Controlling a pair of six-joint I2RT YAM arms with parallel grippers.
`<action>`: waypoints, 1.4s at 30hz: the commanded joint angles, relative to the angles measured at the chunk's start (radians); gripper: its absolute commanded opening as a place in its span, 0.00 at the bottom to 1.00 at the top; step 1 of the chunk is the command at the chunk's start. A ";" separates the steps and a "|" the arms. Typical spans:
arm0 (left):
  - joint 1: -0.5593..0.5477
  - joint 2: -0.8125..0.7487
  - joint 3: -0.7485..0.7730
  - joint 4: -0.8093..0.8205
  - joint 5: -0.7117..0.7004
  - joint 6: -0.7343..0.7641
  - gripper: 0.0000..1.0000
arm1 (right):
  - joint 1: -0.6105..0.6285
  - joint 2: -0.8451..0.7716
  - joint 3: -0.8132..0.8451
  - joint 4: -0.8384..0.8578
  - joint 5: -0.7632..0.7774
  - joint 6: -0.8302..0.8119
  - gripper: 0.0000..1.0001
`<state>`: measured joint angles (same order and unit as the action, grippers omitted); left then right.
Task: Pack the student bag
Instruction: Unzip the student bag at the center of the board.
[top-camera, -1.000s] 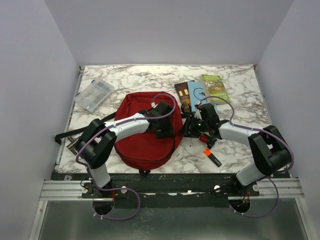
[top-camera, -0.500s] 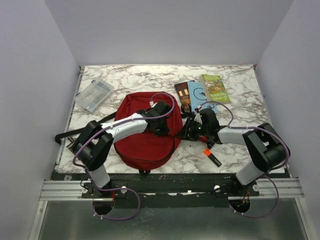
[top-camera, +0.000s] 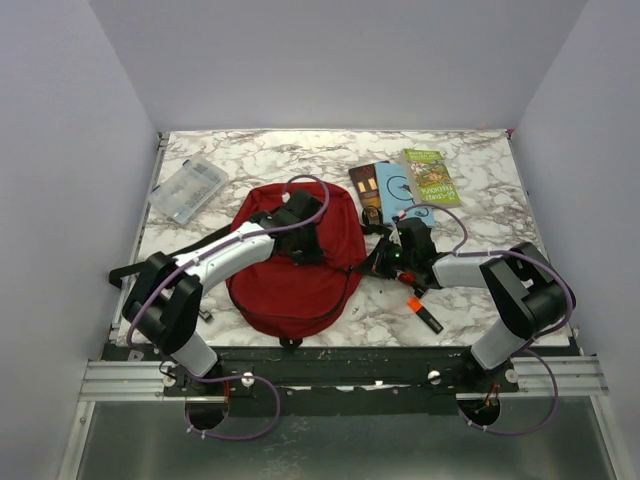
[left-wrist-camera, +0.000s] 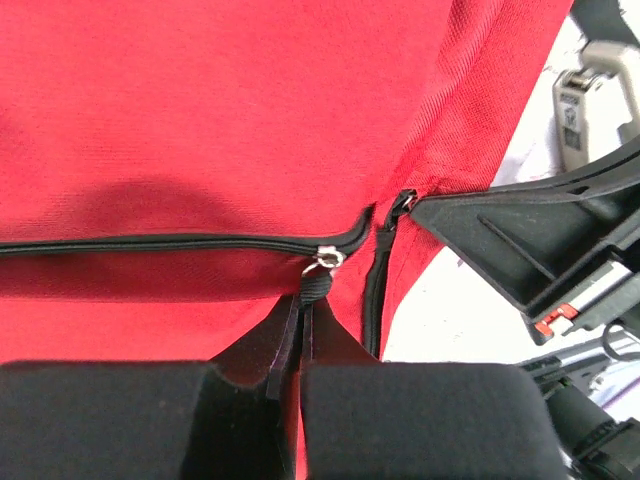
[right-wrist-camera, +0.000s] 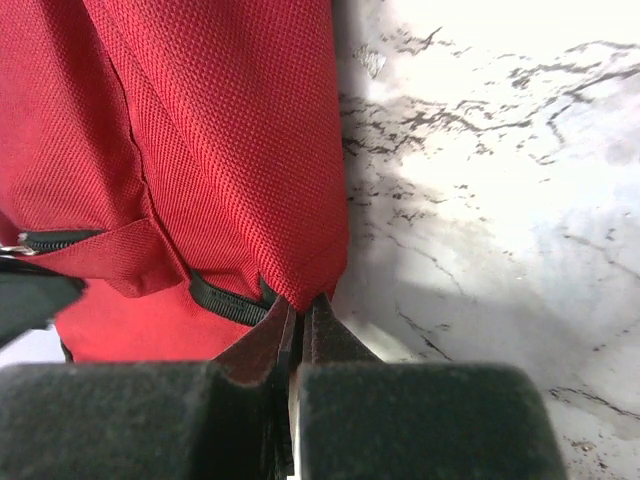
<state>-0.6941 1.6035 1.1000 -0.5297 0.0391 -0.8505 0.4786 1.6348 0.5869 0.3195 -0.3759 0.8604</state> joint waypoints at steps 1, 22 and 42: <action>0.112 -0.099 -0.034 -0.054 0.101 0.086 0.00 | -0.005 -0.006 0.009 -0.044 0.165 0.004 0.01; 0.679 -0.160 -0.105 -0.150 0.126 0.159 0.00 | -0.005 -0.036 0.014 -0.016 0.157 -0.105 0.00; 0.596 -0.425 -0.133 0.007 0.429 0.369 0.99 | -0.008 -0.360 0.250 -0.768 0.460 -0.258 0.72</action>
<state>-0.0483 1.2194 0.9268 -0.5575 0.3828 -0.5758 0.4770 1.3148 0.8375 -0.1864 -0.1051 0.5529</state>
